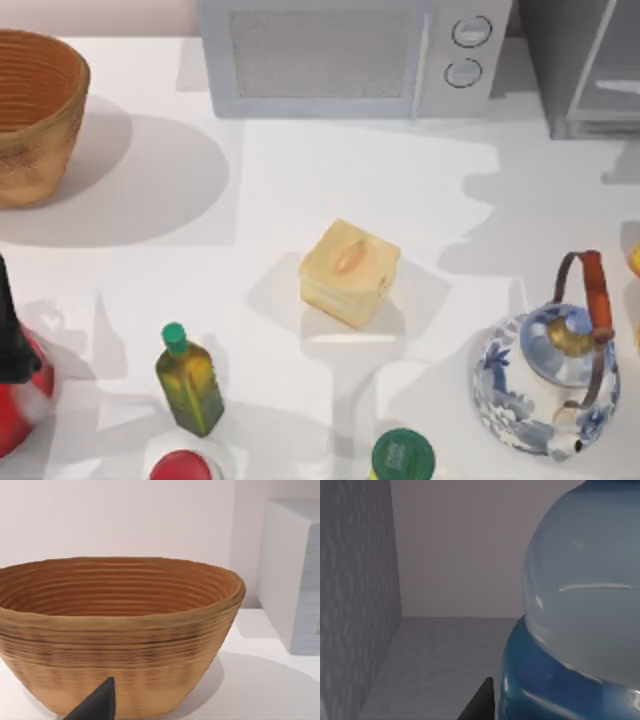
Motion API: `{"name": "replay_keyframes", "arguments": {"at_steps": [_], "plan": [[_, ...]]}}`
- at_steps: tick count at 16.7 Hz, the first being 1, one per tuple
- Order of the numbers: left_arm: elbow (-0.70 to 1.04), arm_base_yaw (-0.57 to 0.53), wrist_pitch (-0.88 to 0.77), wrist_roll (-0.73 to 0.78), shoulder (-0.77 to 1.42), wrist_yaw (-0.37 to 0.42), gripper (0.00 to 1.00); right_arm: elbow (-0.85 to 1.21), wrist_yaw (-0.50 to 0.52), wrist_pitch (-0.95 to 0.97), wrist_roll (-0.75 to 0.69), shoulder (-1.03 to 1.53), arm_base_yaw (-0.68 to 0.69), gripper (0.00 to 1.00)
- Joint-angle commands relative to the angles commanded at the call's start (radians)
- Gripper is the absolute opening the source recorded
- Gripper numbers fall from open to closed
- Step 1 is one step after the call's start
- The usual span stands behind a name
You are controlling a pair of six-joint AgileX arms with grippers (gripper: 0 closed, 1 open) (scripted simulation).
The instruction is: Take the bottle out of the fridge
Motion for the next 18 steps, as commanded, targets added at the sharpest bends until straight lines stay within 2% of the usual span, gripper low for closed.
{"name": "replay_keyframes", "arguments": {"at_steps": [7, 18], "plan": [[0.000, 0.000, 0.000, 0.000, 0.000, 0.000, 1.00, -0.147, 0.041, -0.224, 0.001, -0.381, 0.046, 0.00], [0.000, 0.000, 0.000, 0.000, 0.000, 0.000, 1.00, -0.533, 0.145, -0.811, -0.003, -1.367, 0.167, 0.00]]}}
